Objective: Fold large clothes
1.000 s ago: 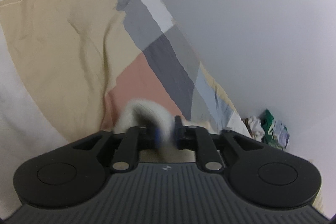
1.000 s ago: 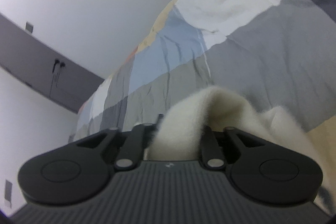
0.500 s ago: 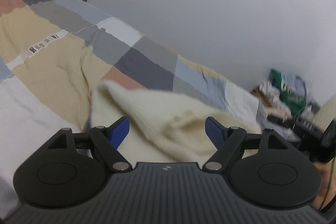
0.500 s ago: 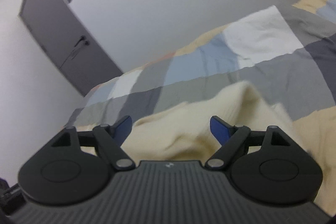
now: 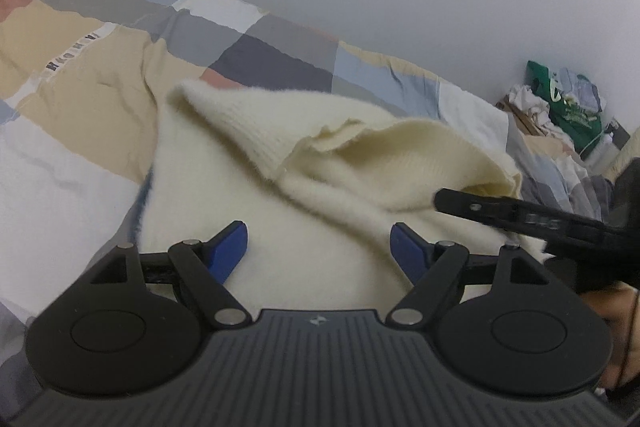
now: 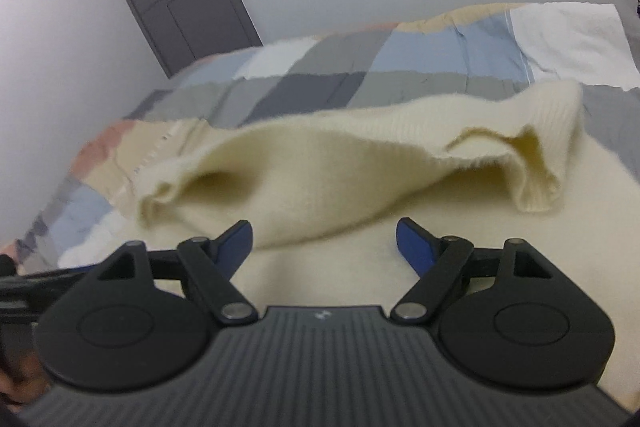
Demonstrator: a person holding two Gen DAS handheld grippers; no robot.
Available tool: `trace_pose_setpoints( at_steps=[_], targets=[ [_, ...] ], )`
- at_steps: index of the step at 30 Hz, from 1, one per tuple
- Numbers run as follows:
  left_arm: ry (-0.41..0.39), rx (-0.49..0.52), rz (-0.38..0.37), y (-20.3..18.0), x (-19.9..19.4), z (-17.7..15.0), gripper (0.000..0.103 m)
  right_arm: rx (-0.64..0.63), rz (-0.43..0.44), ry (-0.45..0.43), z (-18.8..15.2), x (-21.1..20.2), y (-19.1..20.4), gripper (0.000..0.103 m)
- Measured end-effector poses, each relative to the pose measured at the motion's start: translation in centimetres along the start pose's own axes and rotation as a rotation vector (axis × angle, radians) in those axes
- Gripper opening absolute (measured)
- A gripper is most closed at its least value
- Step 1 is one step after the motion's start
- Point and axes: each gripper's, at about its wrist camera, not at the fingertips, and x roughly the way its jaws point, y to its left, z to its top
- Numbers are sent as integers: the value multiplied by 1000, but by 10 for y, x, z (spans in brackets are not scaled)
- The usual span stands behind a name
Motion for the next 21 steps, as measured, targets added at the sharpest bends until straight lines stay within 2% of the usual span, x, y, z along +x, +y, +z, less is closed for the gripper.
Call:
trace_pose_setpoints(
  at_steps=[2, 7, 10, 15, 21],
  targets=[
    [12, -8, 1, 1, 1, 1, 82, -46, -25, 8, 1, 12, 6, 75],
    [26, -17, 0, 3, 5, 2, 82, -150, -35, 63, 6, 40, 21, 46],
    [26, -27, -8, 6, 6, 3, 82, -172, -37, 94, 16, 55, 24, 35],
    [10, -58, -41, 15, 7, 3, 82, -131, -70, 65, 54, 79, 22, 27],
    [-18, -112, -103, 28, 6, 4, 82, -39, -123, 43, 88, 124, 15, 28]
  ],
)
